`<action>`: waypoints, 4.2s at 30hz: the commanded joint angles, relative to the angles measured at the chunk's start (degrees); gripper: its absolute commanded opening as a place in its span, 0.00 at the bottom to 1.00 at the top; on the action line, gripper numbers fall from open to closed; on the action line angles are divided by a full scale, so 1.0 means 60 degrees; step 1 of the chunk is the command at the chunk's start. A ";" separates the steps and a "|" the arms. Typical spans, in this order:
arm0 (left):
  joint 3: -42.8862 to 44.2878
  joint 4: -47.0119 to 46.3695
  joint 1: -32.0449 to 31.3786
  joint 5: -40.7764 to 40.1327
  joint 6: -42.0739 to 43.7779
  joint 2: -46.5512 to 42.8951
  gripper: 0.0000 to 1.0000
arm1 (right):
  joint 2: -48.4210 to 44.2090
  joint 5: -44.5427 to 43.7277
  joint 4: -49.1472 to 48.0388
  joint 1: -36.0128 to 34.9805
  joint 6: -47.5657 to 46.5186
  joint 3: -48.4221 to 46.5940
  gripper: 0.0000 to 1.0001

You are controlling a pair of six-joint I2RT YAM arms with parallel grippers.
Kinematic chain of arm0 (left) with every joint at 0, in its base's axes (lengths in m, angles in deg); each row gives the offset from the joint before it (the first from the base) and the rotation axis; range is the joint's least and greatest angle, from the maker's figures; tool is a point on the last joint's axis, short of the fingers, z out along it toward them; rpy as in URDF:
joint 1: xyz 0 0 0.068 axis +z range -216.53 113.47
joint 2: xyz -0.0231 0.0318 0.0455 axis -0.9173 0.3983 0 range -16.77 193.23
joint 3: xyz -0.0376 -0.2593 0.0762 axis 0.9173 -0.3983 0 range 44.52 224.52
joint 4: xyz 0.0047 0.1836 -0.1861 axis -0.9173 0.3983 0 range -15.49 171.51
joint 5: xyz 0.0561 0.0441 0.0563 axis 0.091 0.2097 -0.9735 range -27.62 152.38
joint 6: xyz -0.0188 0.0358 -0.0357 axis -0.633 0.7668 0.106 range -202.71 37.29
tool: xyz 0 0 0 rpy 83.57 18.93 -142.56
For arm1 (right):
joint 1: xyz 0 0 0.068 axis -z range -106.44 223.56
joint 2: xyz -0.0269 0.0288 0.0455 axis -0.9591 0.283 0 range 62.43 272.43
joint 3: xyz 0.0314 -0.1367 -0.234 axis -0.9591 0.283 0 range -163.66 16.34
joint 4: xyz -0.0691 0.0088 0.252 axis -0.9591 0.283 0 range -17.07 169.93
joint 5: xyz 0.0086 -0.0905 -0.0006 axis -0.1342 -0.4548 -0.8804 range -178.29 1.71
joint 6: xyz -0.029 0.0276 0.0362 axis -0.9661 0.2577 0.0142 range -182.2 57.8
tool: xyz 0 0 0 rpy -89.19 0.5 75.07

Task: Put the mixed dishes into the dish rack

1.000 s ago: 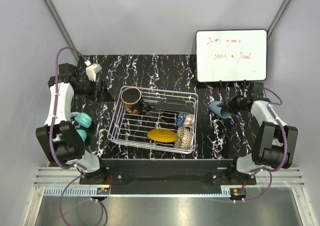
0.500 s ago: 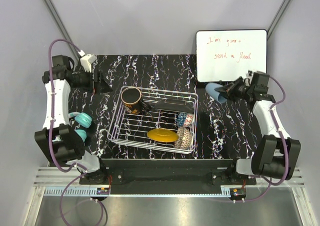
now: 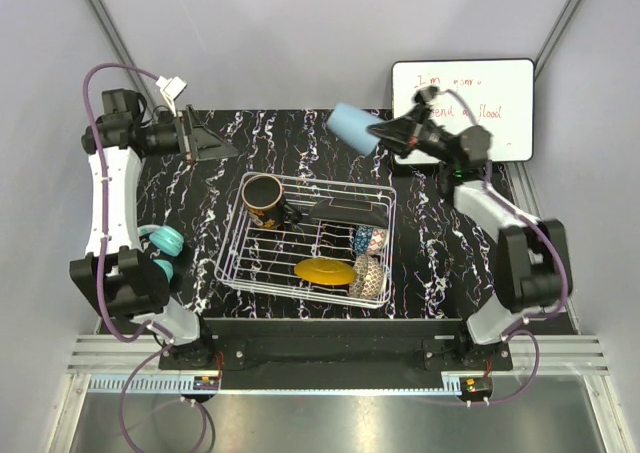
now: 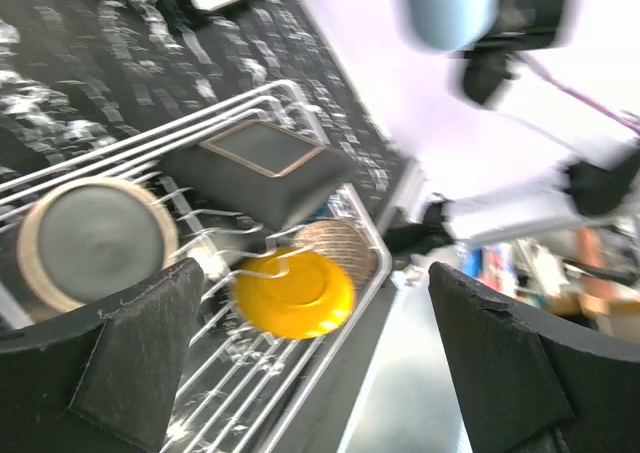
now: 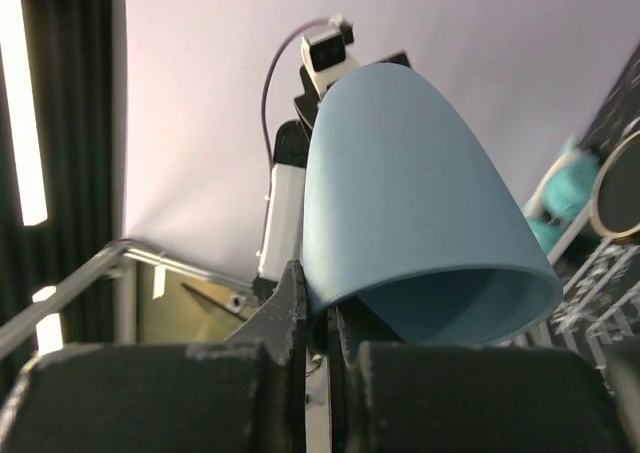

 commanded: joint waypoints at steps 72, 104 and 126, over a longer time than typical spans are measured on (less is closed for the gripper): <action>-0.0491 0.3621 -0.2622 -0.6090 0.5712 -0.1260 0.00 | 0.0072 0.1326 0.0415 0.0327 -0.0540 0.0092 0.52; -0.6101 -0.1884 -0.6343 -1.1702 0.3987 -0.0967 0.00 | -0.3592 -0.1311 0.9254 0.0475 -0.7530 0.0048 0.50; -0.6336 -0.1608 -0.6593 -1.1453 0.3913 -0.2123 0.99 | -0.3739 -0.1442 0.9855 0.0475 -0.7852 0.0209 0.58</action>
